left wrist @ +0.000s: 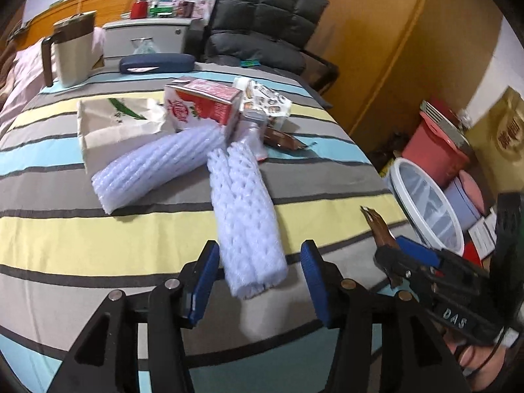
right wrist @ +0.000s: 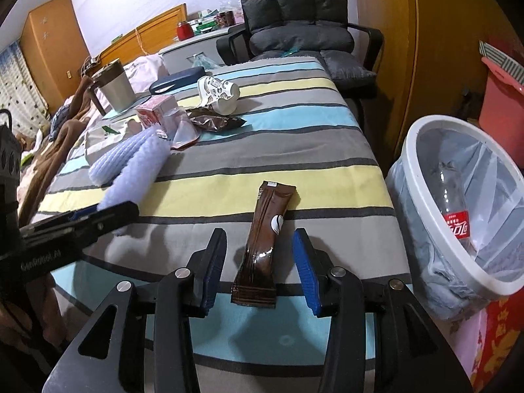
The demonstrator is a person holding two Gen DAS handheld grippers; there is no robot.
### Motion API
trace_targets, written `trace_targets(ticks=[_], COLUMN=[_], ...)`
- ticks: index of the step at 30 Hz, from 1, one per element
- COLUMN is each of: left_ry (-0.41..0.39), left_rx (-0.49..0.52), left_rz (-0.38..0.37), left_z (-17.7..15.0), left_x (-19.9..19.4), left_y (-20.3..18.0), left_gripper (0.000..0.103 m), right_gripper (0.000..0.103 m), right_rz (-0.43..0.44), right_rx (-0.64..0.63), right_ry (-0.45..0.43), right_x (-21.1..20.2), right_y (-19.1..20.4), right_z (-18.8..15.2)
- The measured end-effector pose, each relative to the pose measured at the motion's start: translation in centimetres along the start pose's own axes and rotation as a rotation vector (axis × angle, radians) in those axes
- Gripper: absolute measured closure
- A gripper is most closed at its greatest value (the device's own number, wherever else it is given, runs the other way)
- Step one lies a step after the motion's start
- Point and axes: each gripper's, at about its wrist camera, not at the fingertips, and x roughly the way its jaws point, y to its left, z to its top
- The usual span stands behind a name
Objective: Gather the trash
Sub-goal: 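Carry the foam sleeve and brown wrapper over the wastebasket with both grippers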
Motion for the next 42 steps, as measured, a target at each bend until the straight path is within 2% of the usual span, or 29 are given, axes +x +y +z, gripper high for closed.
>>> trace_targets(ticks=[1, 3, 6, 25, 33, 42], left_ry=[-0.004, -0.006, -0.005, -0.038, -0.034, -0.026], left_rx=[-0.008, -0.017, -0.012, 0.084, 0.126, 0.206], left_rz=[0.003, 0.009, 0.009, -0.069, -0.096, -0.153], left_z=[0.1, 0.1, -0.1, -1.2, -0.8, 0.2], left_x=[0.1, 0.2, 0.1, -2.9, -2.6, -1.4], left_y=[0.1, 0.2, 0.1, -3.4, -5.8, -10.2], left_gripper=[0.052, 0.066, 0.072, 0.074, 0.074, 0.074], right_gripper=[0.069, 0.081, 0.082, 0.082, 0.082, 0.082], right_rz=[-0.008, -0.020, -0.016, -0.006, -0.042, -0.099], right_rx=[-0.004, -0.007, -0.003, 0.042, 0.075, 0.136], right_ry=[0.000, 0.000, -0.002, -0.076, -0.103, -0.140], right_x=[0.0, 0.0, -0.2, -4.0, -5.1, -6.5], right_y=[0.1, 0.0, -0.3, -1.4, -3.1, -6.6], right_z=[0.0, -0.1, -0.1, -0.4, -0.3, -0.5])
